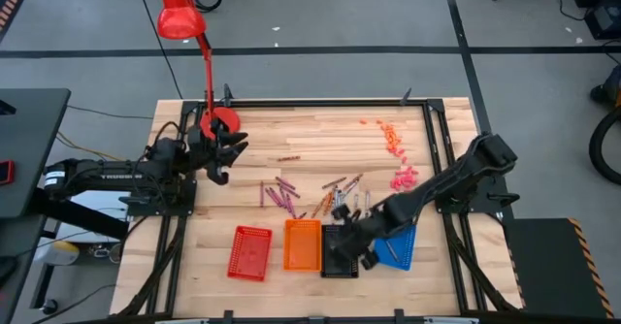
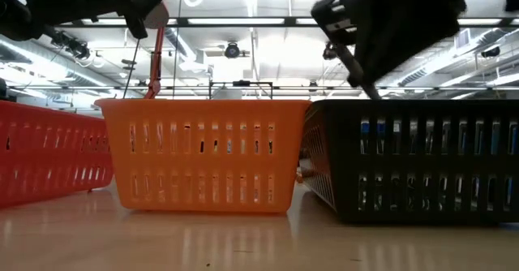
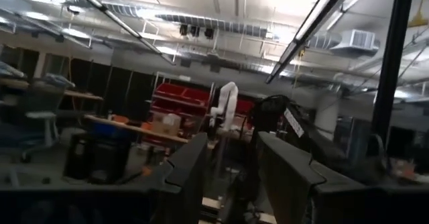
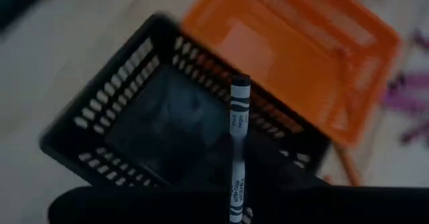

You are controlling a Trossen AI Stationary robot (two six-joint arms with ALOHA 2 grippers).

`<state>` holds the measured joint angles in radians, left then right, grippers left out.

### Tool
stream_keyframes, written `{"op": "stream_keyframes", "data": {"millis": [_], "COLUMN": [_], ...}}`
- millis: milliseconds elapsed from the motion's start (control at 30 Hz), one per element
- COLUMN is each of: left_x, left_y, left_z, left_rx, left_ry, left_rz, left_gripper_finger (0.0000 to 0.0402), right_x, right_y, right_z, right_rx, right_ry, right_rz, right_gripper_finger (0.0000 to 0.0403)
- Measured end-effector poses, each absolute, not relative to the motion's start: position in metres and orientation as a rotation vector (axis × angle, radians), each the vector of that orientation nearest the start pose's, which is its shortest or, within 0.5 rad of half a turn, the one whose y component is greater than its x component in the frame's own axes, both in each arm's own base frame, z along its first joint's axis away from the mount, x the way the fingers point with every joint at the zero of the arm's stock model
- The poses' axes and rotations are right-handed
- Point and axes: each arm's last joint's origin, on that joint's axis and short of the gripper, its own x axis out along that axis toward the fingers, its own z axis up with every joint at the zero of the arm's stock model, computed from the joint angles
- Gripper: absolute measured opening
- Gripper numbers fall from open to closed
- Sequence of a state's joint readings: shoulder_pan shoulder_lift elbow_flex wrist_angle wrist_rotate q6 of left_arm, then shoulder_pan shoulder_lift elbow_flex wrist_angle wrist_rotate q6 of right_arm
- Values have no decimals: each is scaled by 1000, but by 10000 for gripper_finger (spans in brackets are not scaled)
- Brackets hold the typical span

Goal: Sort crayons
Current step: Put the black crayon into the black bin, then put the orange crayon into the orange bin

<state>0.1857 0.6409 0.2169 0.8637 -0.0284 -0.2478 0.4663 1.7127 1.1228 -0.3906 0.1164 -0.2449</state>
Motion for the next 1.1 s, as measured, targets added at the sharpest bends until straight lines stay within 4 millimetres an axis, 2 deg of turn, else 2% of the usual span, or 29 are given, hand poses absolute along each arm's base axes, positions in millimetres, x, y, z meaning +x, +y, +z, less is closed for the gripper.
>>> {"op": "stream_keyframes", "data": {"millis": [233, 333, 433, 533, 700, 833, 967, 1100], "left_x": [141, 143, 147, 152, 172, 189, 204, 220], "left_y": [27, 27, 25, 22, 20, 22, 29, 41], "left_z": [256, 253, 248, 242, 238, 231, 221, 210], "left_rx": [-308, -374, -401, -413, -419, -388, -380, -319], "left_ry": [-468, -444, -393, -327, -102, 139, 324, 468], "left_rz": [133, 119, 104, 88, 113, 164, 242, 291], "left_gripper_finger": [142, 142, 142, 142, 142, 142, 142, 142], "right_x": [311, 310, 309, 306, 298, 286, 274, 264], "right_y": [169, 170, 168, 156, 121, 98, 77, 62], "right_z": [171, 170, 179, 194, 209, 205, 203, 199], "right_rx": [-869, -960, -974, -930, -733, -603, -385, -301], "right_ry": [928, 919, 890, 906, 968, 1012, 1026, 1026], "right_rz": [568, 577, 552, 461, 322, 218, -26, -122], "right_gripper_finger": [77, 101, 119, 129, 130, 129, 129, 129]}}
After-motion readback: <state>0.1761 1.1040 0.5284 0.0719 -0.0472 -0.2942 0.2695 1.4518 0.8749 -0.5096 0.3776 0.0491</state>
